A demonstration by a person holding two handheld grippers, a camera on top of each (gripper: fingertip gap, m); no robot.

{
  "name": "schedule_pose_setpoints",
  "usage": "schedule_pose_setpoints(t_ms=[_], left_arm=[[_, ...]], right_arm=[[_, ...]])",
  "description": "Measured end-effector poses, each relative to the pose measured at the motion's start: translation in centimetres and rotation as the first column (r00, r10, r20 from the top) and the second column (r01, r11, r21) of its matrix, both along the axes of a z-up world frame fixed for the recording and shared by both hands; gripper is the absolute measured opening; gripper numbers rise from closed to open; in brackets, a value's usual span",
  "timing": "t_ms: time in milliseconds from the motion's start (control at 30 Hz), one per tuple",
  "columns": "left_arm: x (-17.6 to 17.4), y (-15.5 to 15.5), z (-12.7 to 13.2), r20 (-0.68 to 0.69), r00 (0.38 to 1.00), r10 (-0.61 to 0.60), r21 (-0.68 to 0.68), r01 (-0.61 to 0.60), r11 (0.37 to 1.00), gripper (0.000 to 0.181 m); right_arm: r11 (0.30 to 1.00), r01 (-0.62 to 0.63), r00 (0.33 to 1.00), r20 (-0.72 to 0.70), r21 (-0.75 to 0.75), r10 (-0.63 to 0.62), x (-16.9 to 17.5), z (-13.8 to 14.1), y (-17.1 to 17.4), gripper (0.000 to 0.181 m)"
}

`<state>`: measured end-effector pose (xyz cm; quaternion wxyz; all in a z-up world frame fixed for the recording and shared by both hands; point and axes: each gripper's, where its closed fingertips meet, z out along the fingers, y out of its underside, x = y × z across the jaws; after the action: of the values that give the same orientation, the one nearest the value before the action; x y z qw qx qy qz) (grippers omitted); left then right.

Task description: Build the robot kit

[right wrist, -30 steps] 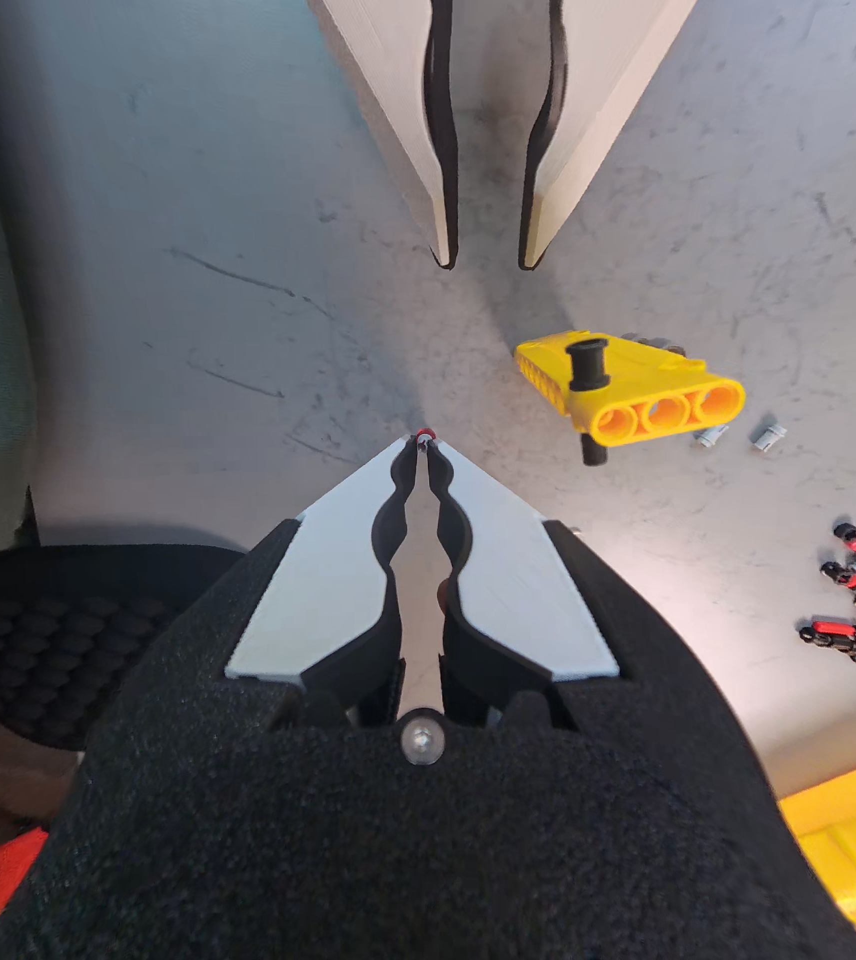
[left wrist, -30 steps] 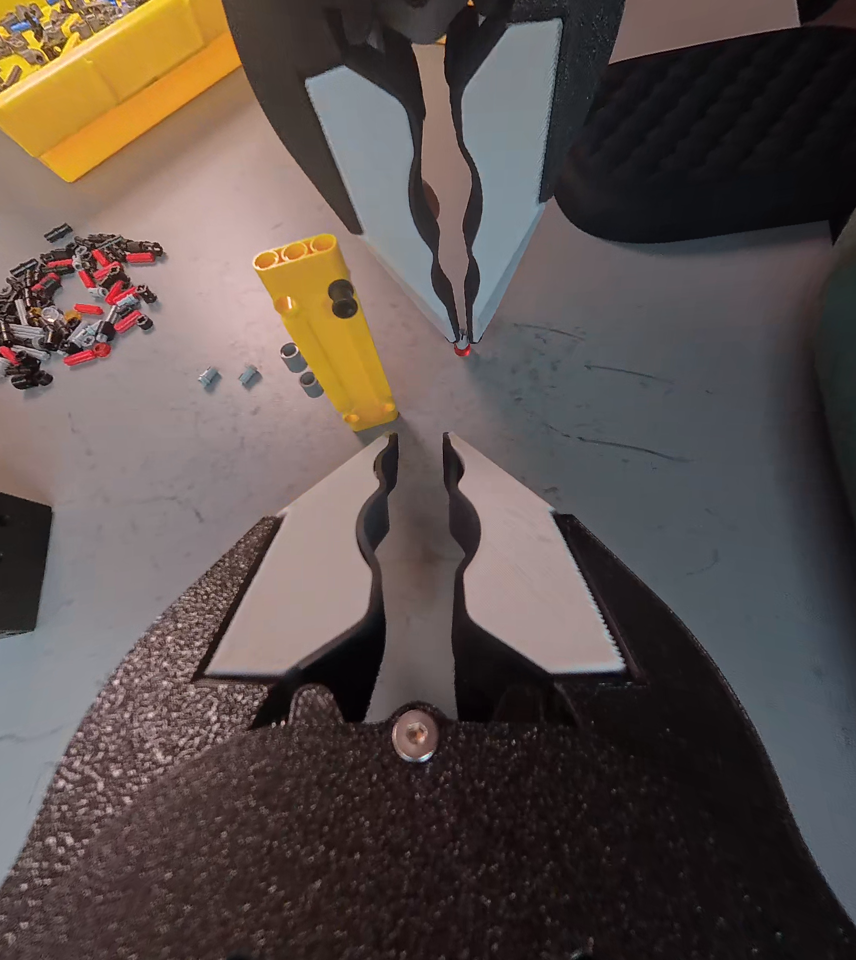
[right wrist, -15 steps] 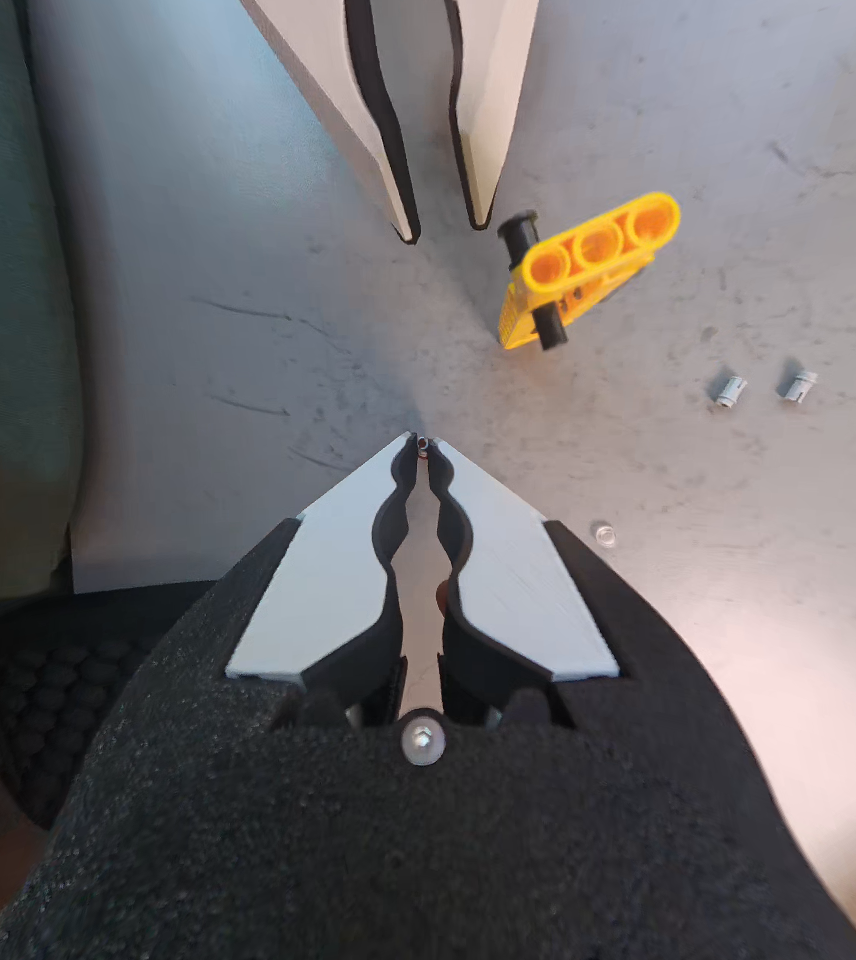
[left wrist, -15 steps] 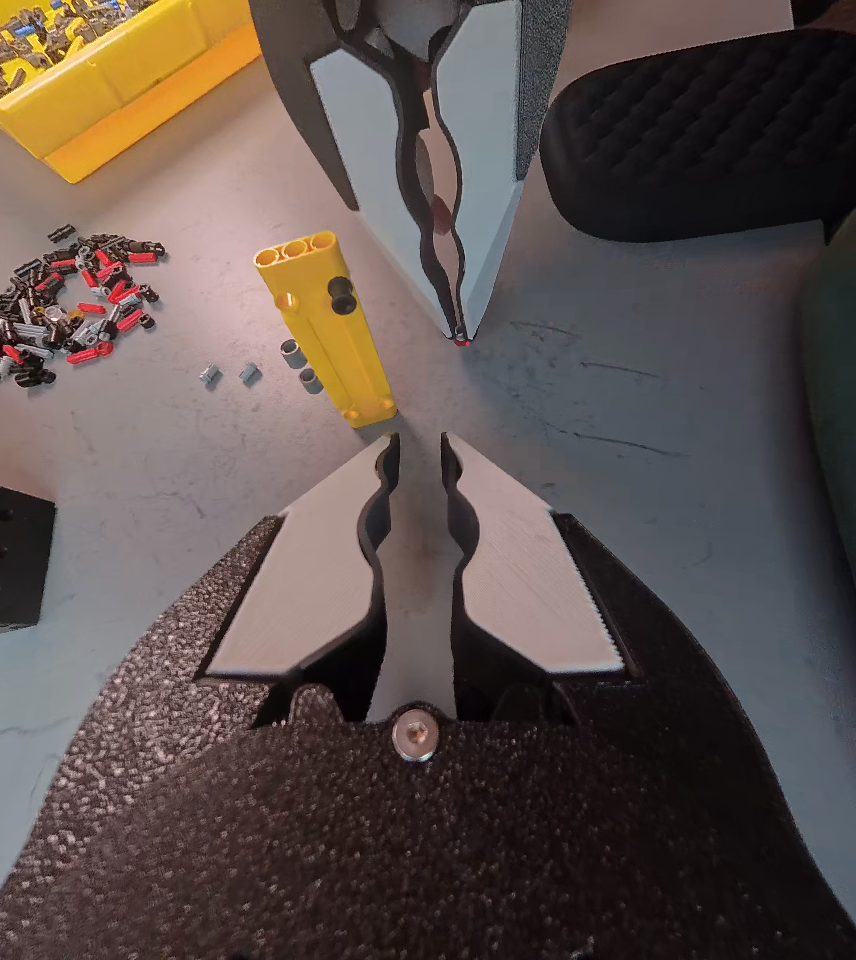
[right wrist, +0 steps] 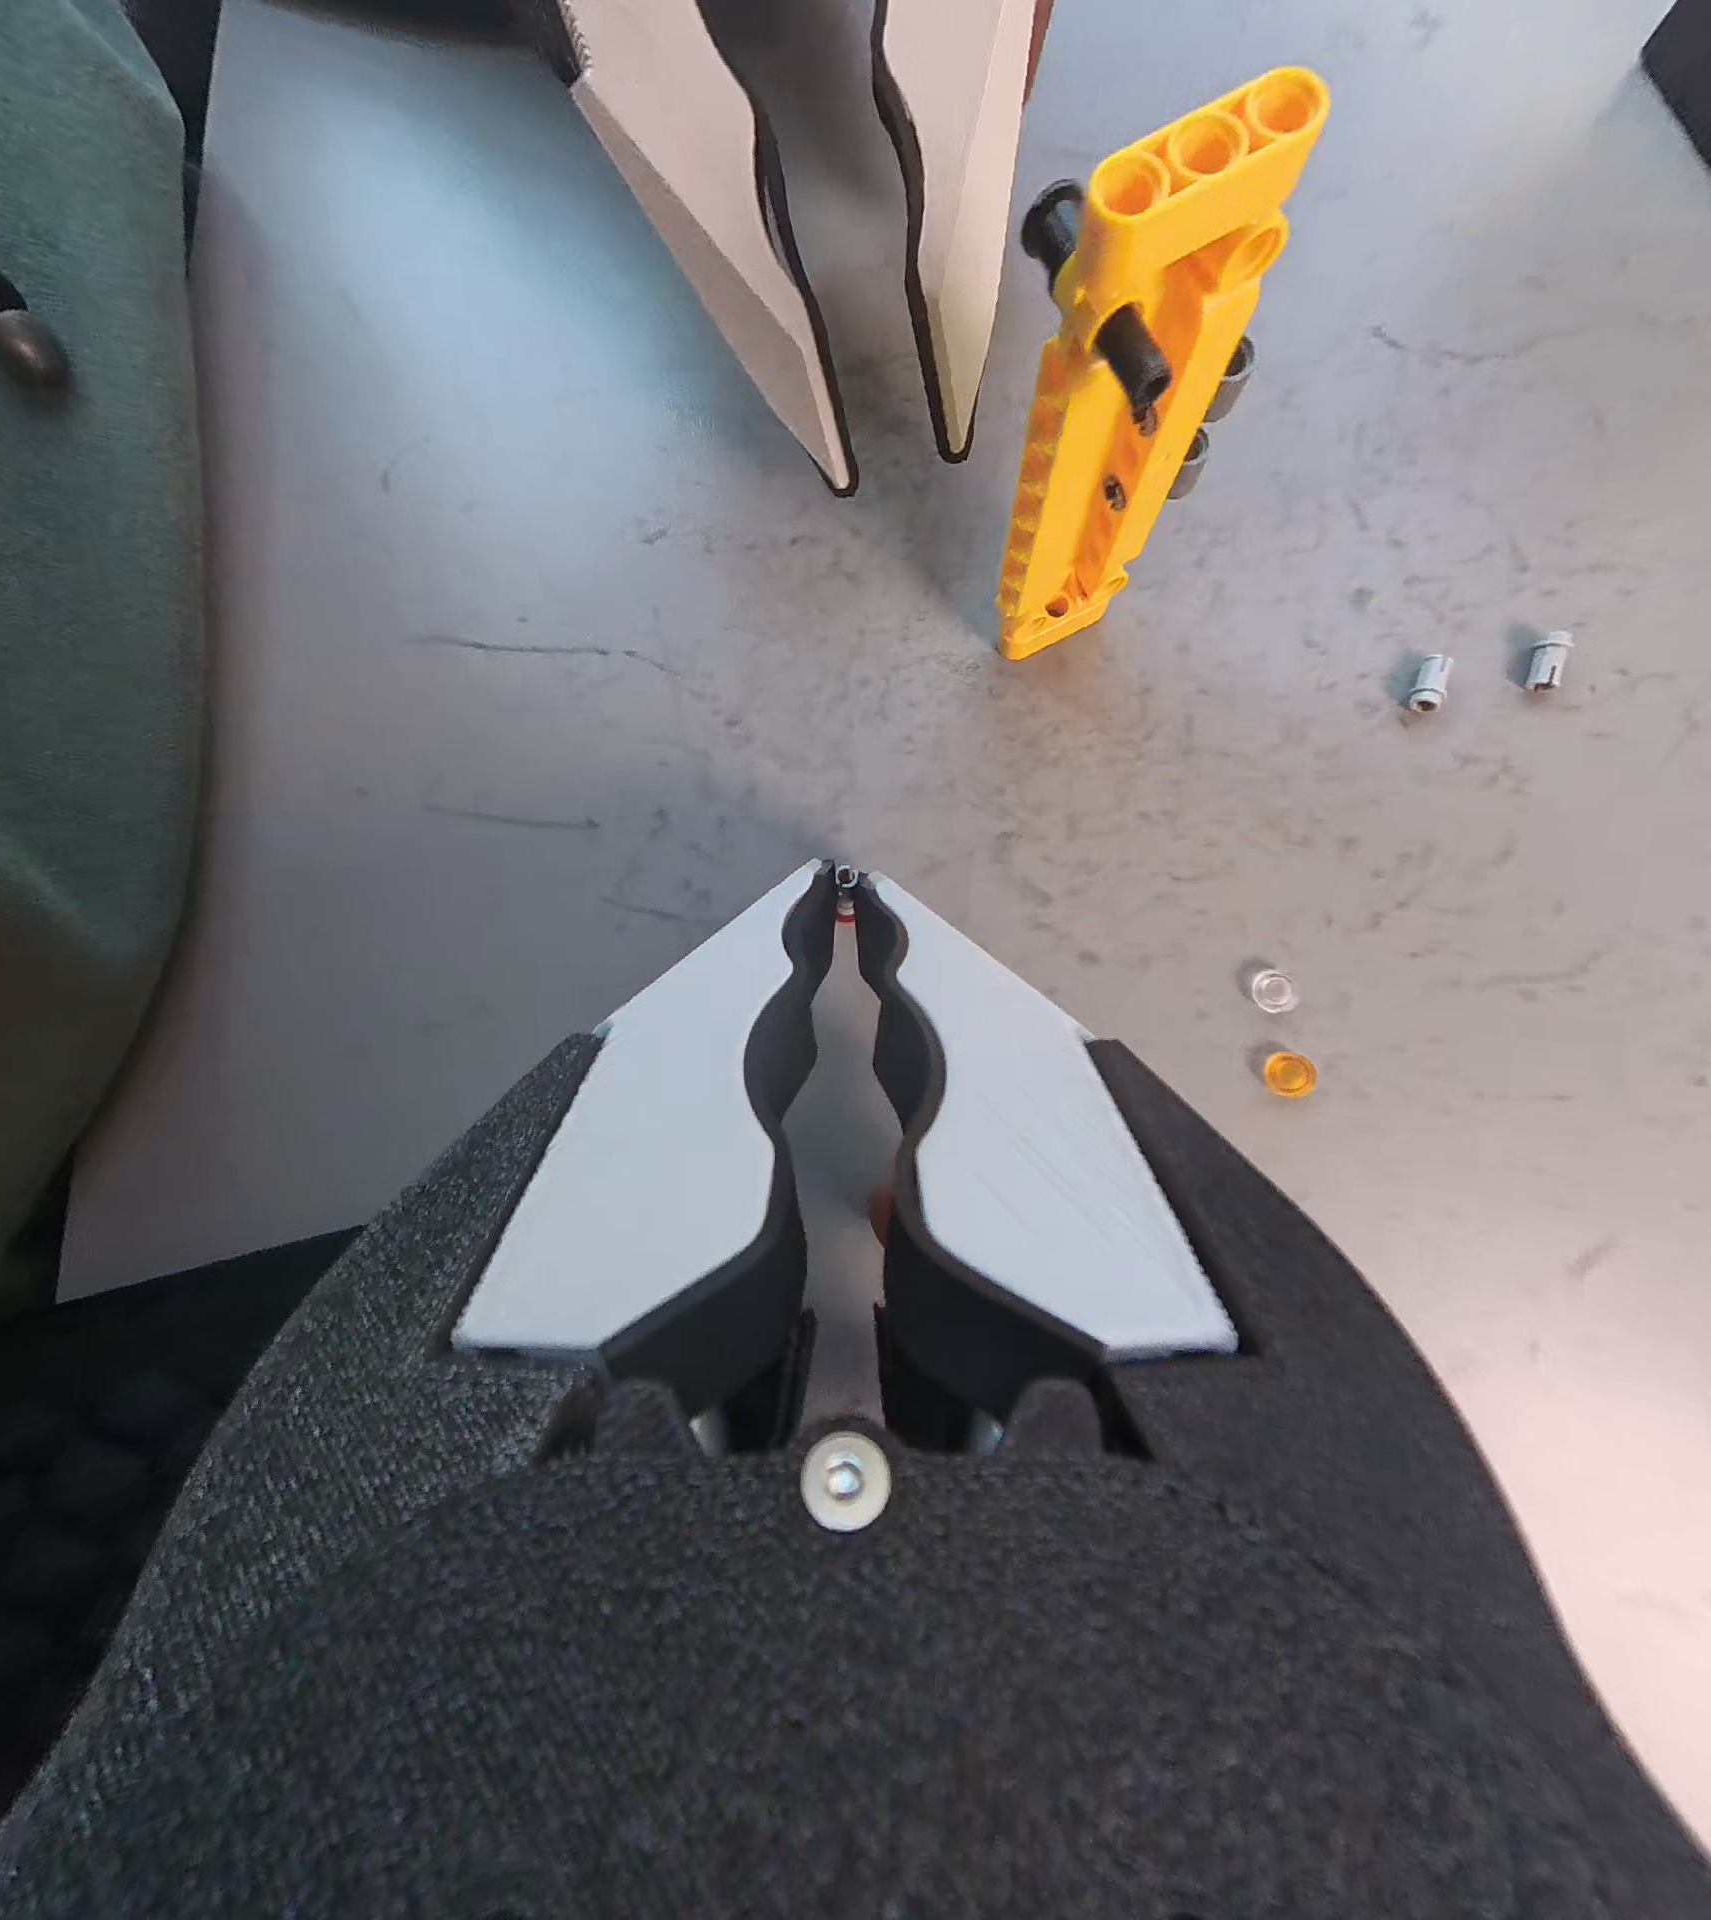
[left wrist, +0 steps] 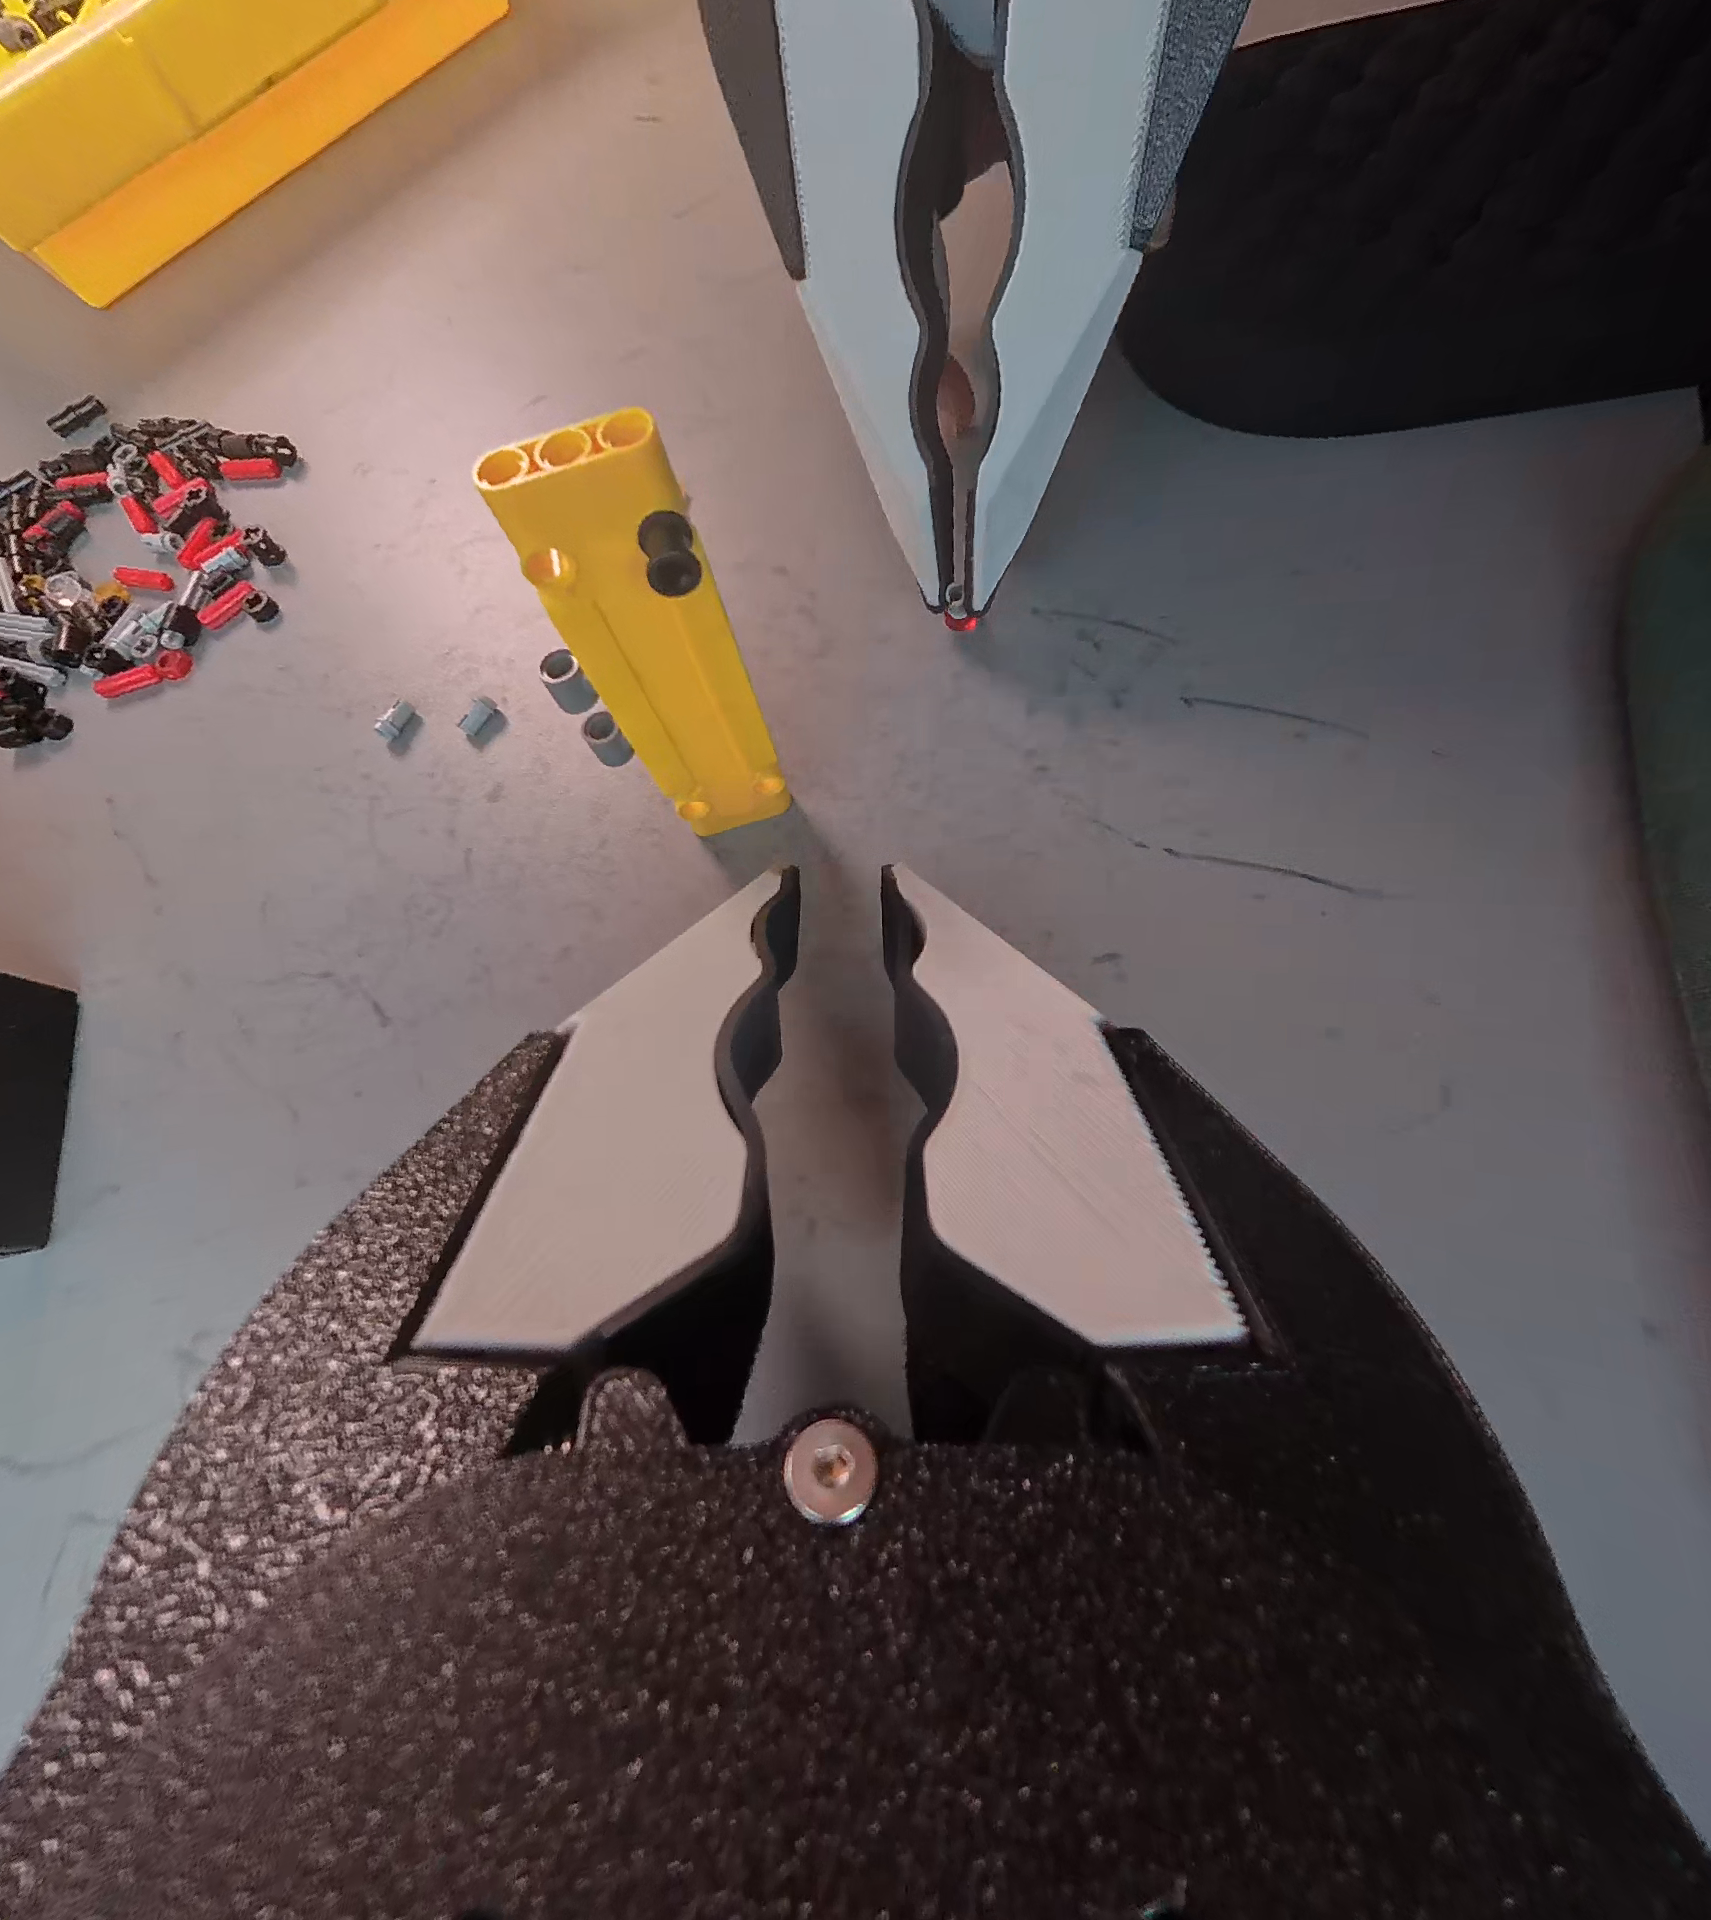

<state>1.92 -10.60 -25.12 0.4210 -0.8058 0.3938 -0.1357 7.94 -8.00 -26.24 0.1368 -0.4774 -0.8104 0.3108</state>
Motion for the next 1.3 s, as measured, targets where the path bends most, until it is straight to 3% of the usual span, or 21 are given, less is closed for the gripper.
schedule_pose_setpoints(t_ms=[567, 667, 733, 833, 1133, 1233, 1300], left_arm=[[0.0, -0.1, -0.3, -0.019, 1.000, -0.004, -0.001, 0.004, 1.000, 0.015], [0.1, -0.1, 0.0, -0.005, 1.000, -0.006, 0.007, 0.006, 1.000, 0.016], [0.2, -0.2, 0.4, 0.013, 1.000, -0.014, 0.019, 0.014, 1.000, 0.017], [0.7, -0.3, 1.0, 0.043, 0.999, -0.033, 0.040, 0.031, 0.999, 0.018], [1.1, -0.5, 0.5, 0.005, 0.999, -0.050, 0.038, 0.050, 0.998, 0.019], [1.2, -0.5, 0.5, -0.004, 0.999, -0.053, 0.043, 0.053, 0.998, 0.019], [1.6, -0.7, 0.8, 0.013, 0.998, -0.065, 0.051, 0.064, 0.997, 0.018]], right_arm=[[0.997, -0.020, 0.996, -0.083, 0.077, 0.027, 1.1, -0.1, 0.2, 0.003], [0.993, 0.083, 0.996, -0.015, -0.082, -0.084, 1.0, 0.2, 0.2, 0.004], [0.949, 0.178, 0.982, -0.013, -0.260, -0.188, 0.1, 1.6, 0.1, 0.004], [0.882, 0.251, 0.960, -0.010, -0.398, -0.278, -1.1, 3.6, 0.5, 0.004], [0.995, 0.085, 0.996, -0.037, -0.047, -0.086, 1.2, 0.3, 0.3, 0.004], [0.996, 0.079, 0.994, -0.074, -0.049, -0.083, 0.9, 0.7, 0.3, 0.004], [0.989, 0.078, 0.986, -0.139, -0.122, -0.094, 0.2, 2.3, -0.3, 0.004]])
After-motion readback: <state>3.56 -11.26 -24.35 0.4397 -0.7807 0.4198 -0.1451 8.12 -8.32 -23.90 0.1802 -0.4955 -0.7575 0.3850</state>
